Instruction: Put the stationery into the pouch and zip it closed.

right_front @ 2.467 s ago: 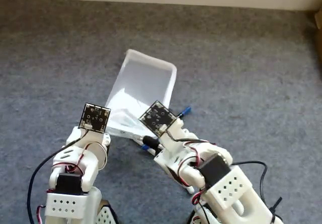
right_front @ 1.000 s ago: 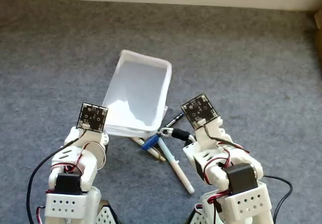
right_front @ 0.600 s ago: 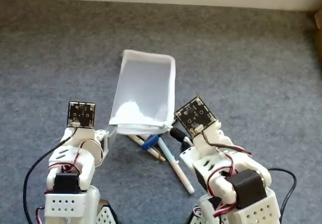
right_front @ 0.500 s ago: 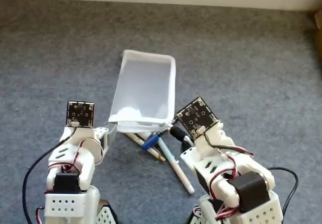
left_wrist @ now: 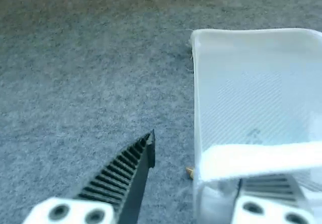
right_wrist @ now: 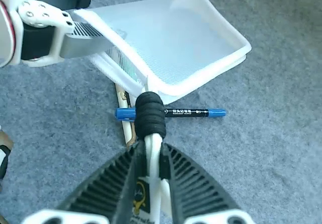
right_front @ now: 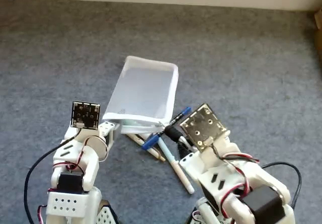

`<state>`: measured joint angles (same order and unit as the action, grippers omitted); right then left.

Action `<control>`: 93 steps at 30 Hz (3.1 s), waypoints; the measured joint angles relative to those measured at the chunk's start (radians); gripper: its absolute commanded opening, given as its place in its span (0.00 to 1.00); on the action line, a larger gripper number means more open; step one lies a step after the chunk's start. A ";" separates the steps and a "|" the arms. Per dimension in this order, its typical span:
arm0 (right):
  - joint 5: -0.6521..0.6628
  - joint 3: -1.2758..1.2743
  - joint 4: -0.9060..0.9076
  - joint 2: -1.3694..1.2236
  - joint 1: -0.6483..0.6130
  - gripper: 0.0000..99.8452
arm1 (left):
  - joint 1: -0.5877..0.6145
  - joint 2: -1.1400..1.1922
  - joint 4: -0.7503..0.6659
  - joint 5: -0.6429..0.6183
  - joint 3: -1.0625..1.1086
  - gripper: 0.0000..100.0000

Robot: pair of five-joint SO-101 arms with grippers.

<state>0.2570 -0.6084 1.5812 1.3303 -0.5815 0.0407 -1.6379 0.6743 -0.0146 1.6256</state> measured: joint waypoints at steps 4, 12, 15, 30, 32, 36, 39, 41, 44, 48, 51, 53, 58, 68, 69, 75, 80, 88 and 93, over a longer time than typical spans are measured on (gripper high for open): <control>0.000 0.031 0.023 0.002 -0.003 0.01 | -0.005 0.000 -0.021 0.000 0.018 0.16; 0.000 0.031 0.025 0.002 -0.005 0.01 | -0.020 0.000 -0.025 0.058 0.015 0.01; 0.000 0.031 0.025 0.002 -0.006 0.04 | -0.020 0.000 0.015 0.066 -0.028 0.01; -0.084 0.031 0.025 0.003 -0.006 0.16 | -0.015 0.000 0.341 0.069 -0.279 0.01; -0.084 0.031 0.025 0.003 -0.006 0.16 | -0.015 0.000 0.350 0.069 -0.288 0.01; -0.084 0.031 0.015 0.003 0.043 0.16 | -0.015 0.000 0.365 0.069 -0.313 0.01; -0.112 0.031 -0.006 0.003 0.092 0.16 | -0.015 0.000 0.388 0.066 -0.338 0.01; -0.137 0.015 -0.041 0.005 0.106 0.16 | -0.015 0.000 0.407 0.057 -0.361 0.01; -0.153 -0.051 -0.104 0.005 0.112 0.16 | -0.015 0.000 0.445 0.055 -0.400 0.01; -0.192 -0.127 -0.180 0.003 0.112 0.16 | -0.015 0.000 0.460 0.055 -0.423 0.01; -0.224 -0.160 -0.222 0.003 0.112 0.16 | -0.015 0.000 0.466 0.055 -0.423 0.01; -0.230 -0.173 -0.239 0.000 0.112 0.16 | -0.015 0.000 0.474 0.055 -0.423 0.01; -0.236 -0.176 -0.249 -0.005 0.112 0.16 | -0.015 0.000 0.486 0.055 -0.423 0.01; -0.311 -0.176 -0.321 -0.385 0.213 0.16 | -0.014 0.224 0.563 0.054 -0.640 0.01; -0.331 -0.176 -0.338 -0.420 0.215 0.16 | -0.015 0.256 0.563 0.046 -0.657 0.01; -0.466 -0.176 -0.413 -0.595 0.215 0.16 | 0.046 0.408 0.565 0.005 -0.726 0.01; -0.586 -0.140 -0.499 -0.735 0.215 0.16 | 0.060 0.457 0.565 -0.032 -0.730 0.01; -0.615 -0.028 -0.578 -1.013 0.215 0.16 | 0.058 0.457 0.588 -0.040 -0.730 0.01; -0.674 0.054 -0.597 -1.171 0.219 0.16 | 0.058 0.457 0.588 -0.040 -0.730 0.01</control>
<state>-0.4166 -0.5547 0.9843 0.1596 -0.3621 0.0990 -1.1807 1.2620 -0.0545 0.8953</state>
